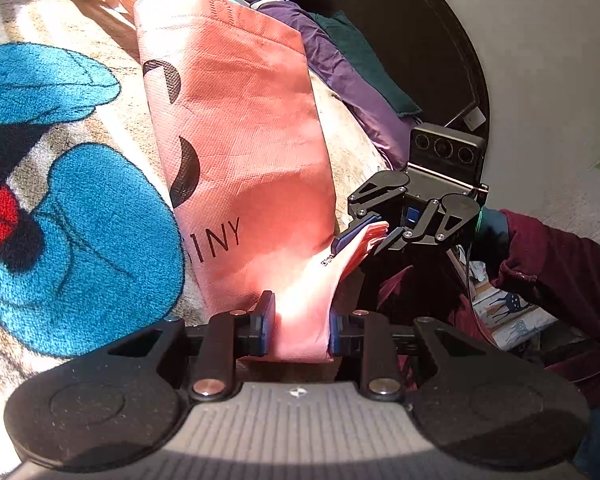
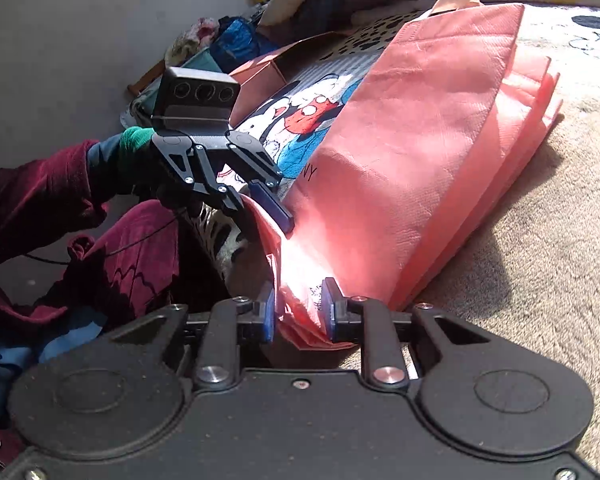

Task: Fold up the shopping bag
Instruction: 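Lift the bag upright again with both tools gripping its bottom edge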

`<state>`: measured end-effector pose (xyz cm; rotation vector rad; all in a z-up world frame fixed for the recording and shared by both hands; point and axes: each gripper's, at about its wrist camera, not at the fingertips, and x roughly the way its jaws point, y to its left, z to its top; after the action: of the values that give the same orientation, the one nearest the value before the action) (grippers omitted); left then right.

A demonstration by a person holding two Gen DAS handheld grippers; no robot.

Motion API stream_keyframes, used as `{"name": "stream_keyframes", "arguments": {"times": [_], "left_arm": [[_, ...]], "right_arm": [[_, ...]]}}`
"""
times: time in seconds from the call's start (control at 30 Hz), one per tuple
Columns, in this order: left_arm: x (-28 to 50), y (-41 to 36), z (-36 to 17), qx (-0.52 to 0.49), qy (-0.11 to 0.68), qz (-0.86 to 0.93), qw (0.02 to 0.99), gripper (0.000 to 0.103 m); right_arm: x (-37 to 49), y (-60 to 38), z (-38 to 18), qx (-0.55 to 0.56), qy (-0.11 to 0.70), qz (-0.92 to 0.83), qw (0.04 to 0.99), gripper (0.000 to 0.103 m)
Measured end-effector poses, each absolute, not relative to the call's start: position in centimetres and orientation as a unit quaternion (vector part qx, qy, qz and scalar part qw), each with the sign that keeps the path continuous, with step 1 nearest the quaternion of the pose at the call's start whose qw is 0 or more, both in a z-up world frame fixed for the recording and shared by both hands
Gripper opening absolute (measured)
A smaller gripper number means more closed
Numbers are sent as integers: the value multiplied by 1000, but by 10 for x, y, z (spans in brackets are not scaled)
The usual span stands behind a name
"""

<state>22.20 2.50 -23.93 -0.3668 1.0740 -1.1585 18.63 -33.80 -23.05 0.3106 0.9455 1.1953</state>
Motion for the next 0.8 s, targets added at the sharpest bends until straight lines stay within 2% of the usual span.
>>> {"name": "stream_keyframes", "arguments": {"times": [0.13,0.33,0.5,0.63,0.8], "left_arm": [[220,28,-242,-209,486,-488,695,26],[212,41,-236,-237,451,-446,736,28],[192,55,-223,-215,367,-389,817,28],[183,51,-221,-178,371,-371,832,26],[169,52,-226,-201,375,-348,835,25]], "right_arm": [[178,-357,-255,293,428,466,717,20],[176,-364,-261,404,433,364,719,19],[179,-360,-254,402,449,320,731,15],[187,-352,-247,376,466,316,736,15],[197,-341,-238,342,486,311,741,15]]}}
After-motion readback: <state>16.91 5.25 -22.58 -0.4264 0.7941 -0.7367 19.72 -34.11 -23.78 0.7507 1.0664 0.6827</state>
